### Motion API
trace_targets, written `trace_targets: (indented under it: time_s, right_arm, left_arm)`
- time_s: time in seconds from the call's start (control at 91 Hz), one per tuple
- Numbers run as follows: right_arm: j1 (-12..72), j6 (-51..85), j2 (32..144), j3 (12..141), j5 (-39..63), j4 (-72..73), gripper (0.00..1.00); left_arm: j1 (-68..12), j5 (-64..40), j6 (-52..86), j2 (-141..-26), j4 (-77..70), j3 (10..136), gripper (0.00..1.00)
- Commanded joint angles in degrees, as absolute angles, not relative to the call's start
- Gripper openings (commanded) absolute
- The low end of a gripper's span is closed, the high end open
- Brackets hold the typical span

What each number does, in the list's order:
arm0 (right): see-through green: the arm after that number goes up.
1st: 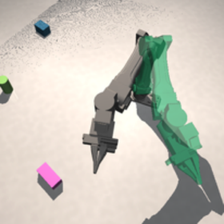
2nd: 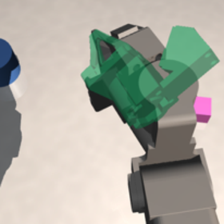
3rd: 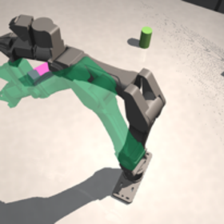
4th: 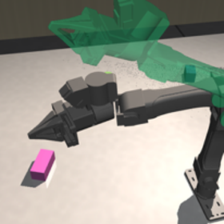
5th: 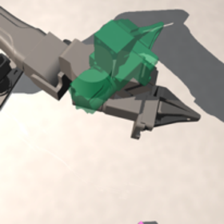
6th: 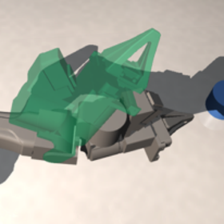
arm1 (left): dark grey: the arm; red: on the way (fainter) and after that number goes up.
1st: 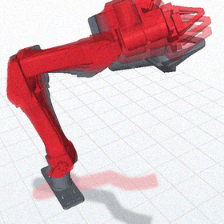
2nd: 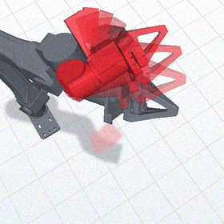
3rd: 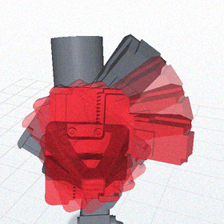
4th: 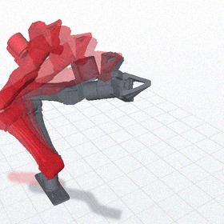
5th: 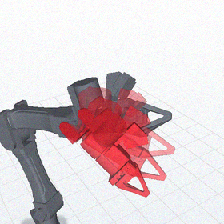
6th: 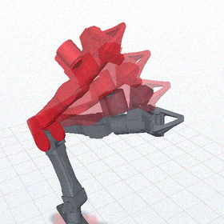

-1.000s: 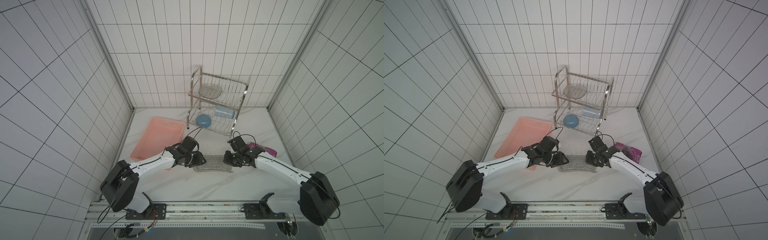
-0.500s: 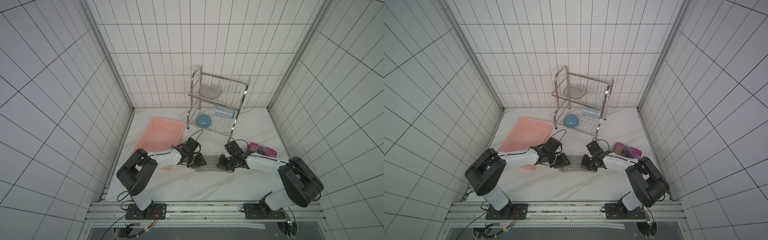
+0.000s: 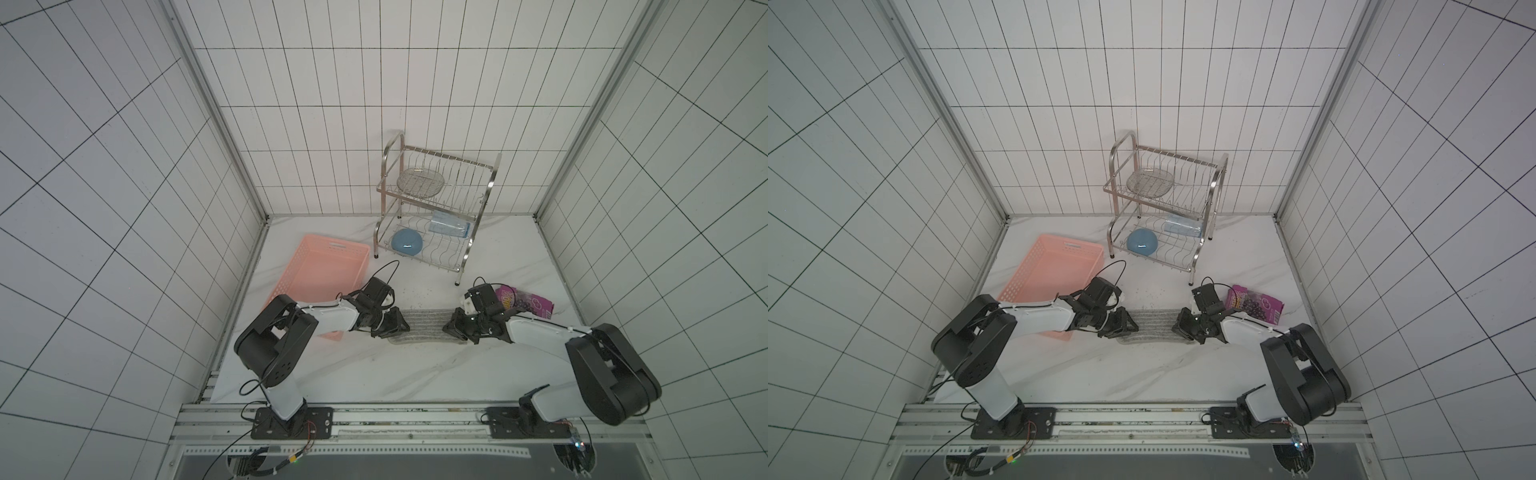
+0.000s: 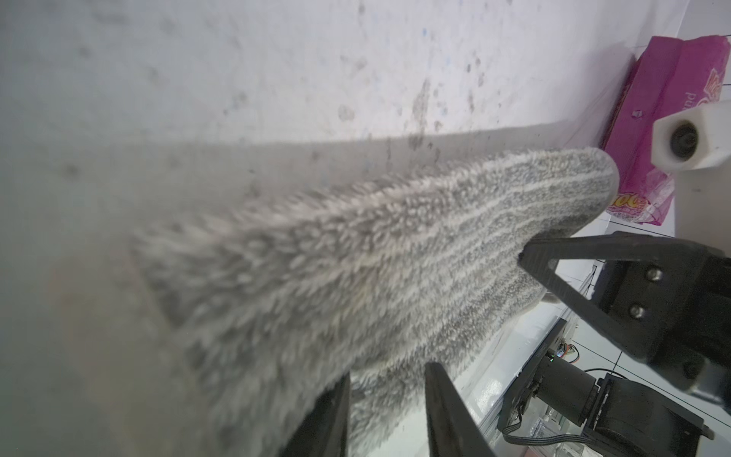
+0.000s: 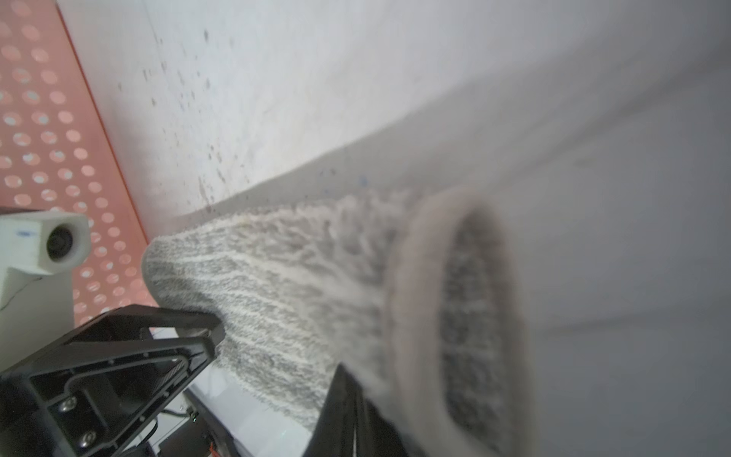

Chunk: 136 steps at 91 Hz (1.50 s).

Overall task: Fold the square dishcloth
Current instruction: Smooth out the cleaning item at the center of the board.

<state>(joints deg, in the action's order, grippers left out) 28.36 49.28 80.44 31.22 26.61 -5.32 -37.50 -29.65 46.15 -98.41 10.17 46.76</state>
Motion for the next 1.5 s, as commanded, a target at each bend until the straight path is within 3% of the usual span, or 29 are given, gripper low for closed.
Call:
trace_targets:
  time_s: [0.0,0.407,1.264,1.484]
  right_arm:
    - [25.6,46.37,77.14,30.36,22.34,-11.92,0.09]
    - [26.67,42.96,70.72,38.91,18.87,-18.78,0.11]
    - [24.35,39.67,91.27,44.18,14.76,-14.6,0.07]
    - [24.37,37.43,90.15,44.74,13.81,-16.07,0.08]
  left_arm:
    - [-37.01,-26.1,45.67,-100.57,12.31,45.0,0.35]
    - [-37.53,-26.68,46.14,-99.04,12.3,45.44,0.35]
    - [-37.21,-25.85,45.23,-98.98,13.63,45.44,0.35]
    - [-37.19,-25.62,44.49,-97.21,15.52,46.16,0.39]
